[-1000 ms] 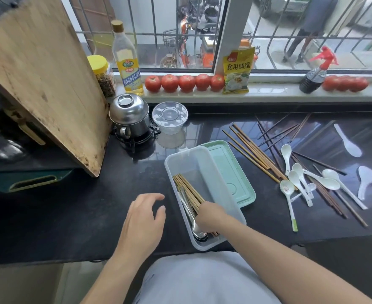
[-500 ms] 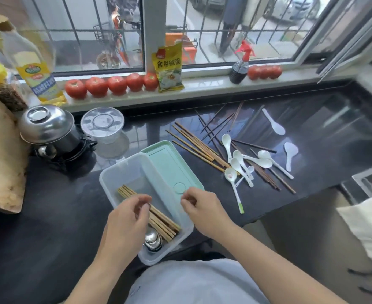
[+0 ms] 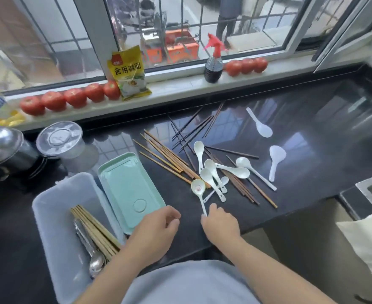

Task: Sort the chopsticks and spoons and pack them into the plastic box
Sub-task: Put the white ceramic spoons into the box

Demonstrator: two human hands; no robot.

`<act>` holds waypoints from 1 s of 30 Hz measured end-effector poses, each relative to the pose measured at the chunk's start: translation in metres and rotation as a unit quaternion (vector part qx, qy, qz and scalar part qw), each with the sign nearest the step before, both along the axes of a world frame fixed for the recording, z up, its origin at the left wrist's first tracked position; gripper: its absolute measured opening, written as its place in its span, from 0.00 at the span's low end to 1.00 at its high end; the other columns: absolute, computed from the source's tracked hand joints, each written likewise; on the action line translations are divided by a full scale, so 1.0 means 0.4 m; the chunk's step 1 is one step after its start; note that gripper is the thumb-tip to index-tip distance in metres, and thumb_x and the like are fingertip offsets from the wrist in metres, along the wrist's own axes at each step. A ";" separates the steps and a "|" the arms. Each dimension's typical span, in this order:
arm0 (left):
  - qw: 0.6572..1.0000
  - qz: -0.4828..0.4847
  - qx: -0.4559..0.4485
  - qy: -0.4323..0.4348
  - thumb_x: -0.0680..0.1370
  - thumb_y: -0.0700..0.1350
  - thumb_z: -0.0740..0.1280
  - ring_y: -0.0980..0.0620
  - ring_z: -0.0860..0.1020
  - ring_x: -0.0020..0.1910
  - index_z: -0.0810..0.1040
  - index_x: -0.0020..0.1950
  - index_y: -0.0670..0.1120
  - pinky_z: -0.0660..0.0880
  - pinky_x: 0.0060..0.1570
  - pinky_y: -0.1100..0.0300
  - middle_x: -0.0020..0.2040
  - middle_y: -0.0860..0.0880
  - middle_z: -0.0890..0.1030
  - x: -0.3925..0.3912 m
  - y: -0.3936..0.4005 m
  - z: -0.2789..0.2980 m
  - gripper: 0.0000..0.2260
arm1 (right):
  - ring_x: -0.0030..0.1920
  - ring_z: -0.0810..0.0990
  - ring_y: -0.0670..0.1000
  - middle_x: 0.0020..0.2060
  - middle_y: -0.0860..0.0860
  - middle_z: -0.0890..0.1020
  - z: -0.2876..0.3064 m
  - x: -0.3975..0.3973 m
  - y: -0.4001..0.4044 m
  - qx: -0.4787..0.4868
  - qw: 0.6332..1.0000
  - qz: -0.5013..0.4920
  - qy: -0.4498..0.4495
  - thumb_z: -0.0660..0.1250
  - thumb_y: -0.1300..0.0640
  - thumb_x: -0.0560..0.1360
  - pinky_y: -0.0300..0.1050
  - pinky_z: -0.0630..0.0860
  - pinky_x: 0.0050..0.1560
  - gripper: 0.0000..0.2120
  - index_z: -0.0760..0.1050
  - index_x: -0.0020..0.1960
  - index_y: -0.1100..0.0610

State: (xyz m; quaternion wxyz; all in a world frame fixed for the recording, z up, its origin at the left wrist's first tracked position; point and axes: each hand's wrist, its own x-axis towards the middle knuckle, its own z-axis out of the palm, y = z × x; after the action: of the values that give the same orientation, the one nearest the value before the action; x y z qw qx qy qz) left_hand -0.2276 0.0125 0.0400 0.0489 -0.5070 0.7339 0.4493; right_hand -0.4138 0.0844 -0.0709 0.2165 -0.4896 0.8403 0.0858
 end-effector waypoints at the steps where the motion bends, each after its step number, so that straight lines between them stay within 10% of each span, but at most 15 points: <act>1: 1.000 0.015 0.017 -0.002 0.82 0.50 0.62 0.59 0.81 0.47 0.77 0.54 0.60 0.78 0.53 0.58 0.50 0.61 0.82 -0.038 0.008 -0.009 0.06 | 0.52 0.82 0.60 0.54 0.55 0.78 -0.004 -0.007 -0.010 -0.007 0.998 0.060 0.014 0.57 0.51 0.85 0.52 0.78 0.48 0.12 0.72 0.61 0.58; 4: 0.993 0.080 0.086 0.001 0.82 0.46 0.63 0.57 0.82 0.39 0.79 0.53 0.55 0.79 0.44 0.60 0.46 0.55 0.84 -0.133 0.033 -0.034 0.06 | 0.42 0.84 0.61 0.45 0.57 0.81 -0.001 -0.056 -0.023 -0.048 0.986 0.159 0.021 0.69 0.57 0.79 0.52 0.80 0.39 0.08 0.78 0.54 0.62; 8: 0.951 0.258 0.170 0.034 0.84 0.44 0.62 0.51 0.80 0.38 0.80 0.51 0.47 0.77 0.42 0.54 0.45 0.49 0.84 -0.220 0.077 -0.067 0.08 | 0.50 0.81 0.65 0.49 0.61 0.81 0.041 -0.126 -0.021 -0.057 0.979 0.125 -0.150 0.56 0.55 0.84 0.54 0.74 0.45 0.08 0.71 0.52 0.58; 15: 0.774 0.501 0.265 0.281 0.87 0.47 0.57 0.43 0.84 0.47 0.78 0.51 0.40 0.78 0.48 0.51 0.50 0.39 0.87 -0.361 0.065 -0.059 0.14 | 0.46 0.82 0.64 0.46 0.58 0.83 0.159 -0.151 -0.019 -0.136 0.937 0.179 -0.268 0.53 0.46 0.83 0.52 0.75 0.42 0.15 0.72 0.56 0.55; 20: 0.781 0.532 0.199 0.259 0.88 0.45 0.56 0.44 0.83 0.35 0.71 0.48 0.42 0.81 0.40 0.52 0.39 0.40 0.84 -0.406 0.057 -0.070 0.12 | 0.48 0.80 0.61 0.47 0.55 0.81 0.119 -0.350 -0.044 -0.146 0.959 0.133 -0.201 0.54 0.49 0.84 0.51 0.73 0.44 0.11 0.73 0.51 0.52; 24: 0.796 0.531 0.183 0.224 0.87 0.45 0.58 0.54 0.59 0.24 0.72 0.51 0.41 0.59 0.26 0.61 0.28 0.50 0.64 -0.382 0.054 -0.077 0.10 | 0.44 0.76 0.61 0.42 0.56 0.78 -0.030 -0.589 -0.023 -0.195 0.980 -0.004 0.023 0.60 0.60 0.79 0.54 0.72 0.43 0.09 0.79 0.47 0.61; 30: 0.804 0.524 0.183 0.213 0.86 0.44 0.59 0.55 0.55 0.24 0.73 0.53 0.41 0.52 0.23 0.62 0.28 0.52 0.59 -0.390 0.053 -0.075 0.08 | 0.46 0.75 0.57 0.43 0.54 0.80 -0.074 -0.614 -0.055 -0.120 0.991 0.007 0.055 0.70 0.54 0.76 0.51 0.71 0.43 0.06 0.75 0.47 0.56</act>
State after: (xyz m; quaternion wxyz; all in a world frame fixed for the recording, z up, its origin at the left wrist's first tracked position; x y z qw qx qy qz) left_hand -0.3835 0.0337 0.0098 -0.2595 -0.6878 0.2523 0.6292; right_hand -0.6592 0.0625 -0.1006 0.1089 -0.5123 0.8518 0.0129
